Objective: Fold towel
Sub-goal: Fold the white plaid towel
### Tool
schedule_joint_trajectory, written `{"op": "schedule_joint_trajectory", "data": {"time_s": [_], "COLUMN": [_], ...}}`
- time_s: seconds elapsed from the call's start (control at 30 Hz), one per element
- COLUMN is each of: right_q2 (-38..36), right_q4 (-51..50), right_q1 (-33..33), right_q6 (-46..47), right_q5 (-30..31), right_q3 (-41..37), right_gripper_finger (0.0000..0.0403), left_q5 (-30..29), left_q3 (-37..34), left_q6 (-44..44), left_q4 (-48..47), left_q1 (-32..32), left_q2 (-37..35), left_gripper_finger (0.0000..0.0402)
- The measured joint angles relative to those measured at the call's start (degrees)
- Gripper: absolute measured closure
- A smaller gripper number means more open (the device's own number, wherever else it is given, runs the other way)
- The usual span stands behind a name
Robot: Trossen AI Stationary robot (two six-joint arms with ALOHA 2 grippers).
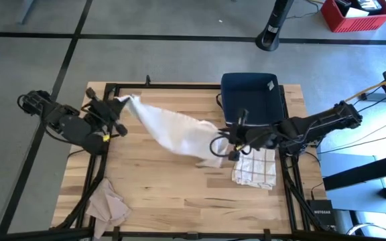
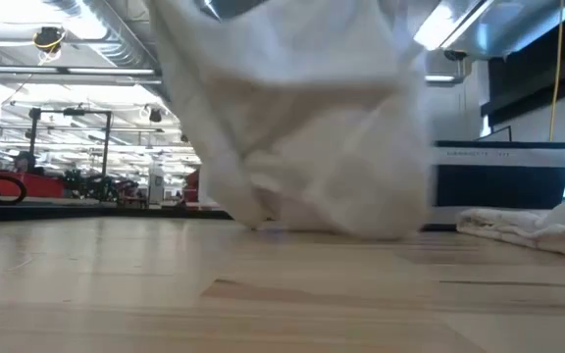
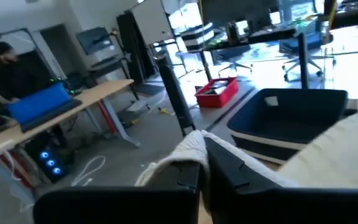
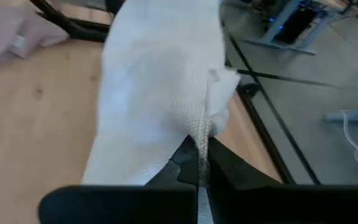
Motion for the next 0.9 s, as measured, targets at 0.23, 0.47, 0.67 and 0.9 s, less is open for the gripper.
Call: {"op": "schedule_joint_trajectory", "data": {"time_s": [0.23,0.47,0.67,0.9], "right_q2": [5.5,14.6,23.6,24.6], "right_q4": [8.0,28.5,31.1,15.9], "right_q1": [-2.1,1.4,1.9,1.9], "right_q6": [0.9,4.7,8.5,6.6], "right_q5": [-12.0,-21.5,-20.9,-24.3], "right_q3": [-10.2,-23.9,-25.3,-17.6], "right_gripper_finger": [0.0390,0.0377,0.0311,0.0213], "left_q5": [20.8,41.4,46.7,49.3], "left_q3": [-5.3,-22.0,-31.8,-35.2], "left_q6": [-11.6,-35.0,-49.0,-56.3], "left_q4": [-8.5,-1.2,3.9,3.8], "left_q1": [-1.6,-7.6,-9.9,-9.7], "left_q2": [1.0,4.6,10.3,14.4], "left_gripper_finger": [0.0396,0.0396,0.0396,0.0396]}}
